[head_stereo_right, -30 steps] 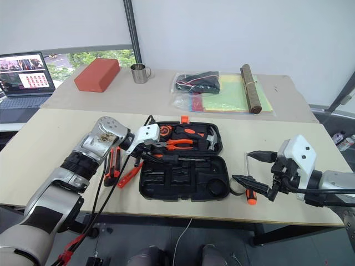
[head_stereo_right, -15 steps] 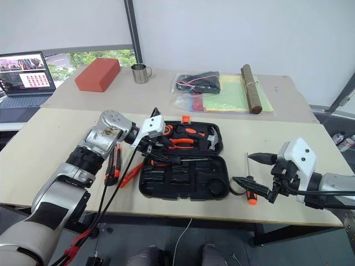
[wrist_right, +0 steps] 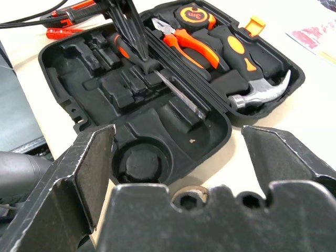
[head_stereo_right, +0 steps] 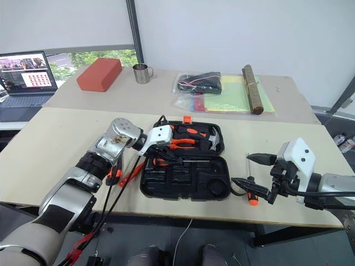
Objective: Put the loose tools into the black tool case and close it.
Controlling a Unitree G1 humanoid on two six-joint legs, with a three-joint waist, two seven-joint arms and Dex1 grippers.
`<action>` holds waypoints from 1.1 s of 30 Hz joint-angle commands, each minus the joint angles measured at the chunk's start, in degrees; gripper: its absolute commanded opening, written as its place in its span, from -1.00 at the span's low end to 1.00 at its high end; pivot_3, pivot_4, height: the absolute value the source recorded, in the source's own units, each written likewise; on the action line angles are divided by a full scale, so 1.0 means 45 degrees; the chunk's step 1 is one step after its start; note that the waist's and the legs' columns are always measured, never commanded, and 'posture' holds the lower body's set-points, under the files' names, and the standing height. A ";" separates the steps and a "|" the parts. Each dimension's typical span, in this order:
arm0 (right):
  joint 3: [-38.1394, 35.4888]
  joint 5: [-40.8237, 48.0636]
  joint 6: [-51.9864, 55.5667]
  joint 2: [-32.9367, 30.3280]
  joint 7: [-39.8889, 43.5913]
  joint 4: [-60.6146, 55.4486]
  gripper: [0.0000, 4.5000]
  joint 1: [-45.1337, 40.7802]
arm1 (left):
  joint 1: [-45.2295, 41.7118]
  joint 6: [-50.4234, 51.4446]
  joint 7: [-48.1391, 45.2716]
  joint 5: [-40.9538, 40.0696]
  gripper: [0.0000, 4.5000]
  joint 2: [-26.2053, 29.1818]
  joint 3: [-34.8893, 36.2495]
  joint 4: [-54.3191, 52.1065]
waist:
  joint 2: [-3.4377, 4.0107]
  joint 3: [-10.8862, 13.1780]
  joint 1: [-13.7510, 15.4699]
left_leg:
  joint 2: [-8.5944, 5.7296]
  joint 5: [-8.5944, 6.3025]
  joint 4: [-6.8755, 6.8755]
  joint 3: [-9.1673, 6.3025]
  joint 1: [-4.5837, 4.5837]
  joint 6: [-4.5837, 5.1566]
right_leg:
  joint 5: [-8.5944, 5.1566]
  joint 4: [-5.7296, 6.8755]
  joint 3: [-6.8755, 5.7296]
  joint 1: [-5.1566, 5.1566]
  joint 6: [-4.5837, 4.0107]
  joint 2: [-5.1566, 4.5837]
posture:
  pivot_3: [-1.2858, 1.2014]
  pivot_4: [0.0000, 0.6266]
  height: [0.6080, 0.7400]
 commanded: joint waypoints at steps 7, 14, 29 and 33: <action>-0.1899 0.0229 0.0817 0.0624 -0.1299 -0.1082 1.00 0.1404 | 0.0393 0.0747 -0.0793 -0.1902 -0.88 0.0294 0.1715 -0.0935 | 0.0008 -0.0004 0.0074 | 0.0006 -0.0059 0.0012 -0.0049 0.0070 0.0063 | -0.0014 -0.0061 -0.0021 0.0118 0.0109 -0.0089 | 0.03 -0.52 0.94; -0.2720 -0.0324 0.1859 0.2576 -0.3949 -0.2482 1.00 0.3579 | 0.1724 0.4365 -0.1293 -0.5470 0.02 0.1436 0.4242 -0.5092 | 0.0015 -0.0006 -0.0110 | 0.0008 -0.0044 0.0014 -0.0069 0.0042 0.0039 | 0.0004 -0.0036 -0.0020 0.0093 0.0027 -0.0062 | 0.03 -0.52 0.94; 0.1930 -0.4033 0.0660 0.5405 -0.7143 -0.0641 1.00 0.3261 | 0.2555 0.6303 -0.2270 -0.7164 0.95 0.2976 0.3438 -0.8237 | 0.0059 -0.0022 -0.0202 | -0.0012 -0.0100 0.0017 -0.0047 0.0087 -0.0074 | -0.0090 -0.0014 0.0043 0.0119 0.0154 0.0027 | 0.03 -0.52 0.94; 0.2114 -0.4481 -0.0004 0.5921 -0.7358 -0.0037 0.52 0.3090 | 0.2580 0.6299 -0.2216 -0.7251 1.00 0.3183 0.3311 -0.8487 | 0.0063 -0.0022 -0.0219 | -0.0009 -0.0094 0.0010 -0.0049 0.0088 -0.0082 | -0.0104 -0.0017 0.0048 0.0119 0.0142 0.0044 | 0.03 -0.52 0.94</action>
